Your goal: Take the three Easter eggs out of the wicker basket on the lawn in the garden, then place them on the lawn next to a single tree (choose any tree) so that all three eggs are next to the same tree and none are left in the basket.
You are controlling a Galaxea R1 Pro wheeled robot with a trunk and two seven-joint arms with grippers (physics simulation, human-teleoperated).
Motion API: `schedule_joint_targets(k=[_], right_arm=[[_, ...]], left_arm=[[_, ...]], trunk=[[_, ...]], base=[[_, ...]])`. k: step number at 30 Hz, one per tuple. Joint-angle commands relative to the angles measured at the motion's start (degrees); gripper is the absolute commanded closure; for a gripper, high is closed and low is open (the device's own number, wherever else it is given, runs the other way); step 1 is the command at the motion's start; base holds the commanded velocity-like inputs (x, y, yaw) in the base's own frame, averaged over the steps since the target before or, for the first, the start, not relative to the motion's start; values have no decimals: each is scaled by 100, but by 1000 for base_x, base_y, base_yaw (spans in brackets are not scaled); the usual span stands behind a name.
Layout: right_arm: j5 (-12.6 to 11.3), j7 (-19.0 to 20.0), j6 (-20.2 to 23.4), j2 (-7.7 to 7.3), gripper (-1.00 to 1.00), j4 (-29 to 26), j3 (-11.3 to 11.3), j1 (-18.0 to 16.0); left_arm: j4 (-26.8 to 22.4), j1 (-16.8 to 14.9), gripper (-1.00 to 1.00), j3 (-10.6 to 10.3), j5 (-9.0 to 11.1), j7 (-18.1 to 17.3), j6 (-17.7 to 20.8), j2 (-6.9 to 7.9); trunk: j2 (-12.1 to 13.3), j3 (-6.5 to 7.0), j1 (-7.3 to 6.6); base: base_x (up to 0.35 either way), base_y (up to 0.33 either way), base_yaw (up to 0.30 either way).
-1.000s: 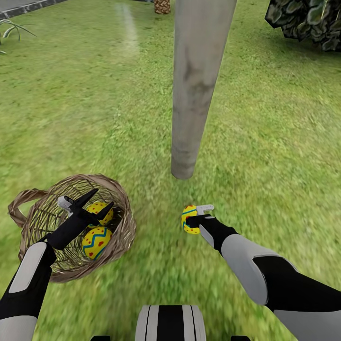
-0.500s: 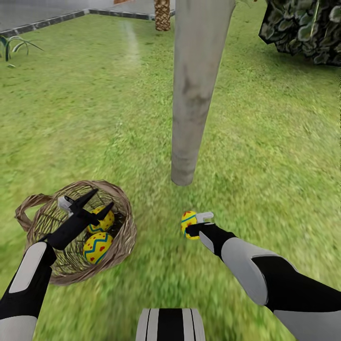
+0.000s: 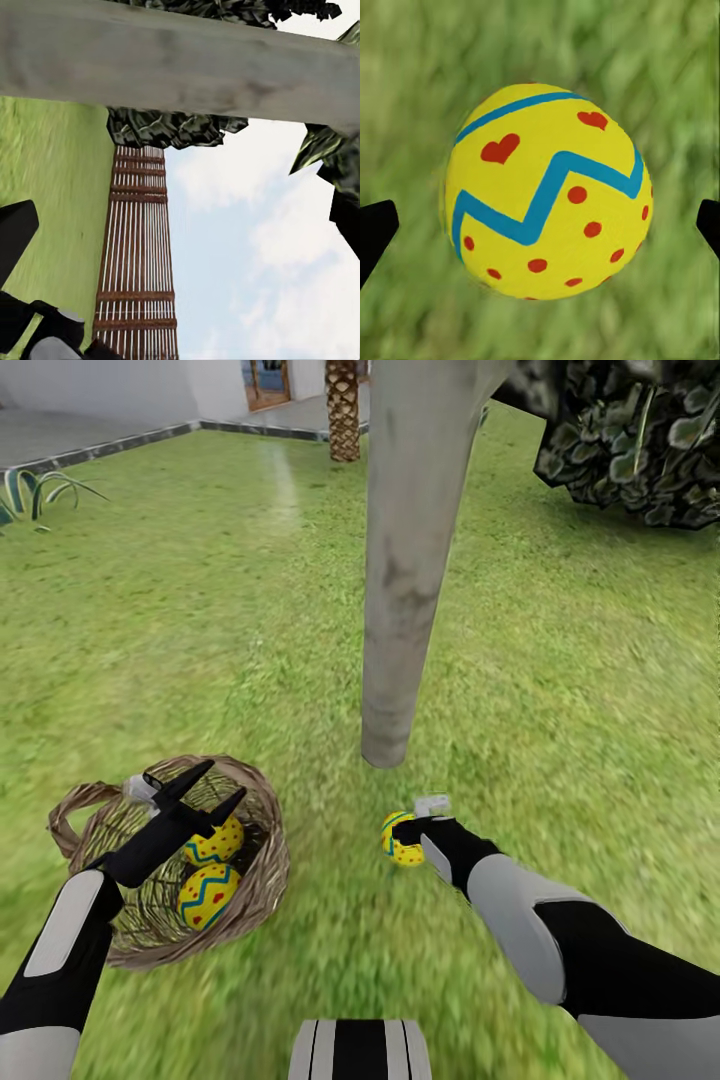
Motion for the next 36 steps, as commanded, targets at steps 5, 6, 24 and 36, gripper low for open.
schedule_joint_targets(k=[5,6,24,36], right_arm=[[31,1213,1644,-19,-100,-937,-39,1],[31,1410,1813,-58,-100,-1062,-41,1],[-73,4723,2291,-1163,-100,-1340,-575,1],[-75,5209,2284,-1410,-100,-1340,-1034,1]], left_arm=[[2,-4,-100,-41,-20,-17,38,33],[-10,-10,-100,-40,-23,-8,43,41],[-271,-21,-100,-31,-25,18,56,123],[-275,-21,-100,-38,-29,18,56,112]], trunk=[[6,108,-13],[7,130,-16],[31,529,-62],[47,795,-93]], base=[[0,0,0],[0,0,0],[-132,3,0],[-265,0,0]])
